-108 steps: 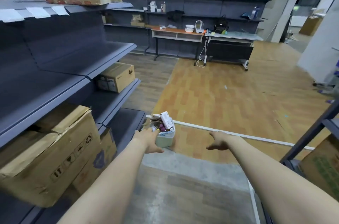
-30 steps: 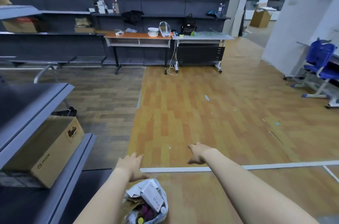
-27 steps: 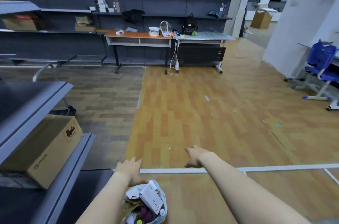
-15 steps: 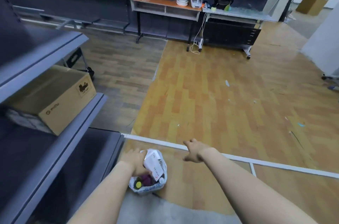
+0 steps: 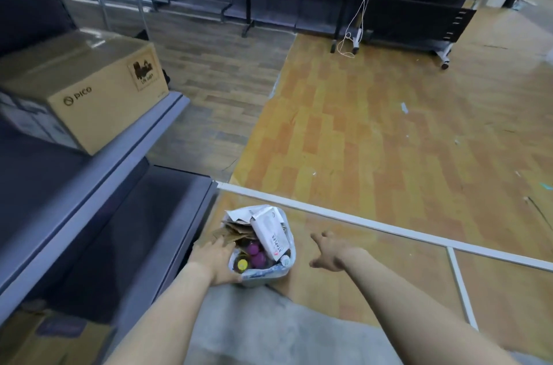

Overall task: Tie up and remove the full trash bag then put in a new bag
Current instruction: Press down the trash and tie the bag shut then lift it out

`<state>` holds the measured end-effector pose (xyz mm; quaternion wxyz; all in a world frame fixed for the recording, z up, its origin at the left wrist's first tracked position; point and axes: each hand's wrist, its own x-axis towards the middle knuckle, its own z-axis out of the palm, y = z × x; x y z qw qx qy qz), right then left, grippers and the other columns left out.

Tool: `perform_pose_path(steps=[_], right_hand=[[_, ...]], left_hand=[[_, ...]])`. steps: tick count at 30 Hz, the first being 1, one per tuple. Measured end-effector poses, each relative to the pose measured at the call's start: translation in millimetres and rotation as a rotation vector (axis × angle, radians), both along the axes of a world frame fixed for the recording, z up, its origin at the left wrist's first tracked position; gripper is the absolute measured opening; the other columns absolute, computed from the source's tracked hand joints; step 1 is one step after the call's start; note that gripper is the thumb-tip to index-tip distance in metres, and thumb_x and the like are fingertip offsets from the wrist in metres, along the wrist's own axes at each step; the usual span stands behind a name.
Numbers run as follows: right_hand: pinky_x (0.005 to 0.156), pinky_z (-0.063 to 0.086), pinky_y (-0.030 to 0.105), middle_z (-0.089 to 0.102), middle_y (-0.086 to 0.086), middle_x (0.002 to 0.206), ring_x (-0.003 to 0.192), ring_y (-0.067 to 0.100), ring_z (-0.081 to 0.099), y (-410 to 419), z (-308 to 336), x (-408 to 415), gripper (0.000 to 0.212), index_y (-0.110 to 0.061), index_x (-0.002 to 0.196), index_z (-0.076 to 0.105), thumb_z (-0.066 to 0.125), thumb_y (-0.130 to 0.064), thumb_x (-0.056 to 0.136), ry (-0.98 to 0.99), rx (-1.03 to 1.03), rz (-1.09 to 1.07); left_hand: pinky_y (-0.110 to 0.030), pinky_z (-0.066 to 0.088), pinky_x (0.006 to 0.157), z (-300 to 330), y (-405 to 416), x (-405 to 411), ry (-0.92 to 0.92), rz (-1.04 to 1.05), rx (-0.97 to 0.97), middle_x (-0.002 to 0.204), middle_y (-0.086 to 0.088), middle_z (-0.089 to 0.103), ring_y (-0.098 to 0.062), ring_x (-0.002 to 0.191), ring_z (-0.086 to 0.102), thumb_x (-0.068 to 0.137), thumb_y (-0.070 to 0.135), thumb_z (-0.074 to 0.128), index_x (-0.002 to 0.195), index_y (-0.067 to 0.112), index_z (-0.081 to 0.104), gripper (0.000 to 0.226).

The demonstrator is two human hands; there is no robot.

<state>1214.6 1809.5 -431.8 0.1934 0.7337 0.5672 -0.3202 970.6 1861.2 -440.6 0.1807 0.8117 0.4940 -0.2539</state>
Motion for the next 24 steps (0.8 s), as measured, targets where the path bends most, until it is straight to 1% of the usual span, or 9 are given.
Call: perform_pose_path(steps=[3,6,8,10,11,14,17,21,24], right_hand=[[0.110,0.032,0.036,0.016,0.014,0.155,0.138,0.029,0.033,3.9,-56.2,-4.8,0.074,-0.016,0.150,0.014,0.054,-0.038,0.092,0.018,0.002,0.005],[0.112,0.028,0.035,0.016,0.013,0.156,0.142,0.026,0.025,5.0,-107.7,-8.0,0.070,-0.014,0.150,0.011,0.048,-0.035,0.095,0.056,0.042,0.033],[0.113,0.027,0.035,0.007,0.013,0.158,0.143,0.026,0.023,4.3,-149.4,-9.0,0.079,-0.014,0.151,0.002,0.050,-0.039,0.093,0.059,0.088,0.031],[0.113,0.027,0.034,-0.004,0.013,0.158,0.143,0.027,0.025,5.5,-196.0,-8.0,0.091,-0.014,0.151,-0.005,0.056,-0.043,0.089,0.073,0.139,-0.009],[0.112,0.026,0.033,-0.006,0.013,0.158,0.143,0.028,0.024,6.6,-217.5,-7.6,0.095,-0.013,0.151,-0.007,0.059,-0.043,0.088,0.089,0.163,-0.026],[0.112,0.028,0.034,-0.003,0.012,0.158,0.142,0.030,0.025,8.8,-268.2,-7.5,0.103,-0.012,0.150,-0.011,0.062,-0.044,0.085,0.118,0.246,-0.038],[0.110,0.033,0.037,-0.006,0.011,0.159,0.139,0.032,0.031,10.9,-299.7,-6.0,0.107,-0.014,0.149,-0.017,0.064,-0.041,0.085,0.143,0.329,-0.032],[0.110,0.031,0.035,-0.010,0.011,0.159,0.141,0.031,0.028,10.8,-317.0,-4.8,0.103,-0.015,0.149,-0.017,0.061,-0.040,0.087,0.151,0.413,-0.027],[0.111,0.030,0.035,-0.006,0.011,0.159,0.142,0.029,0.027,7.8,-325.2,-2.1,0.097,-0.020,0.150,-0.012,0.060,-0.039,0.088,0.170,0.468,-0.033]], left_hand=[[-0.038,0.026,0.111,-59.6,3.3,-2.7,-0.015,0.005,0.011,0.156,-0.002,0.022,-0.023,0.141,0.029,0.081,0.061,0.057,0.148,0.028,0.022,0.083],[-0.035,0.027,0.112,-122.4,7.0,-2.4,-0.068,-0.042,0.081,0.155,-0.004,0.025,-0.023,0.142,0.027,0.082,0.059,0.056,0.147,0.024,0.026,0.080],[-0.035,0.025,0.113,-163.0,8.4,-0.7,-0.106,-0.115,0.165,0.153,-0.004,0.028,-0.023,0.141,0.028,0.086,0.057,0.052,0.148,0.022,0.025,0.077],[-0.037,0.021,0.116,-200.8,9.9,2.1,-0.118,-0.186,0.221,0.156,-0.004,0.022,-0.023,0.143,0.023,0.088,0.056,0.049,0.150,0.021,0.019,0.077],[-0.038,0.018,0.117,-218.2,10.7,3.3,-0.117,-0.214,0.241,0.158,-0.005,0.018,-0.023,0.144,0.020,0.089,0.056,0.048,0.151,0.021,0.017,0.078],[-0.040,0.016,0.118,-260.9,15.4,5.7,-0.115,-0.265,0.296,0.160,-0.006,0.010,-0.024,0.146,0.016,0.090,0.056,0.046,0.152,0.020,0.012,0.080],[-0.041,0.015,0.119,-289.2,17.7,6.8,-0.106,-0.268,0.351,0.160,-0.007,0.005,-0.025,0.146,0.014,0.090,0.055,0.046,0.152,0.020,0.009,0.080],[-0.040,0.016,0.119,-308.7,17.1,7.1,-0.121,-0.221,0.416,0.160,-0.009,0.005,-0.027,0.146,0.016,0.091,0.052,0.047,0.153,0.022,0.007,0.079],[-0.041,0.017,0.118,-317.1,10.6,8.5,-0.144,-0.181,0.453,0.160,-0.012,0.002,-0.027,0.146,0.014,0.092,0.047,0.049,0.151,0.026,0.015,0.072]])
